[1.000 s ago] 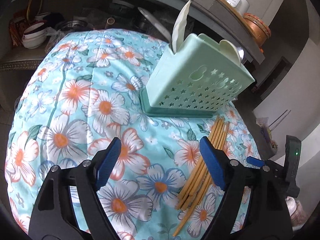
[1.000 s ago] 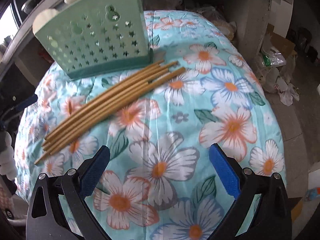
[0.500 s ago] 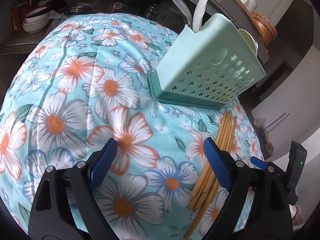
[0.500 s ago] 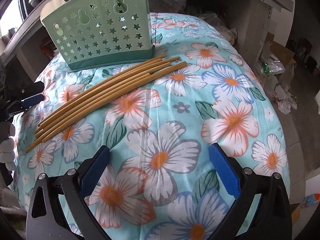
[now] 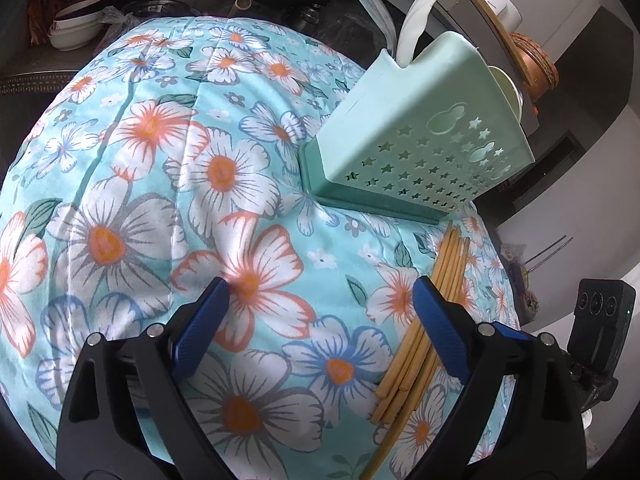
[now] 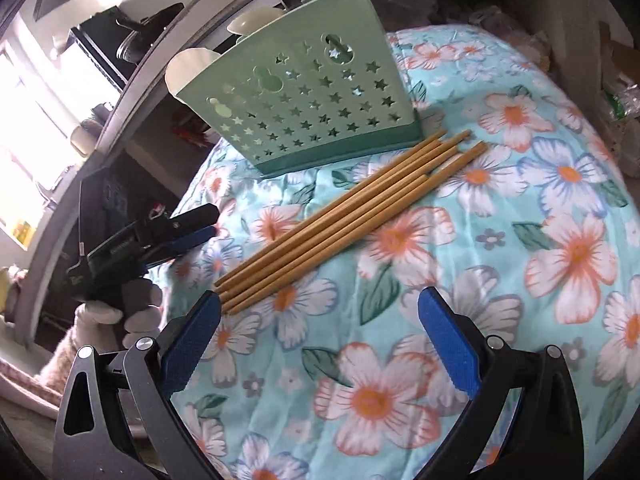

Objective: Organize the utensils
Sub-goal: 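Move both grippers down to the bamboo chopstick bundle beside the holder, then grasp one bamboo chopstick with the right gripper and pull it from the bundle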

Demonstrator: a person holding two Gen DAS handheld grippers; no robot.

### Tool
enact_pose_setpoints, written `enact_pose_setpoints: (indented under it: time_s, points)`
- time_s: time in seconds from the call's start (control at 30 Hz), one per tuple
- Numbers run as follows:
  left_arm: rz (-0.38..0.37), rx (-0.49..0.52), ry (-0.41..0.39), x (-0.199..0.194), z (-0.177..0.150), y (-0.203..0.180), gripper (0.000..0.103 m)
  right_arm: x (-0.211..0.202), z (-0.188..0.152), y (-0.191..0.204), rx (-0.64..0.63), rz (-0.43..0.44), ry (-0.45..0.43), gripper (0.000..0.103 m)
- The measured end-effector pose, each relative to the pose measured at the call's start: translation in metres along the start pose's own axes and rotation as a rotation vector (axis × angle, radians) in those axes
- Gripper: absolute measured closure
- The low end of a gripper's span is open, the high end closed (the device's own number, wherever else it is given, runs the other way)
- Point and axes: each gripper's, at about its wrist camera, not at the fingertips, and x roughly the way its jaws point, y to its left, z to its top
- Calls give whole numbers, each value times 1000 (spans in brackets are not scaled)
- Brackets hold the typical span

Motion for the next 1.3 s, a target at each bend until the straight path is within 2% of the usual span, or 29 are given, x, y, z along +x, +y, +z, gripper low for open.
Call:
enact_pose_setpoints:
  time_s: [0.13, 0.3, 0.57, 0.87, 1.3]
  points:
    - [-5, -3, -1, 0, 0, 0, 14, 12, 6, -10, 117, 106, 31, 19]
    - [-6, -1, -1, 0, -1, 1, 12, 25, 13, -30, 281, 193, 43, 32]
    - [-2, 13, 4, 3, -1, -2, 9, 36, 19, -49, 426, 231, 34, 62]
    - [1, 18, 5, 5, 0, -3, 8, 41, 16, -65, 504, 247, 32, 89]
    - [5, 22, 4, 7, 1, -4, 8, 45, 13, -82, 588, 303, 37, 94]
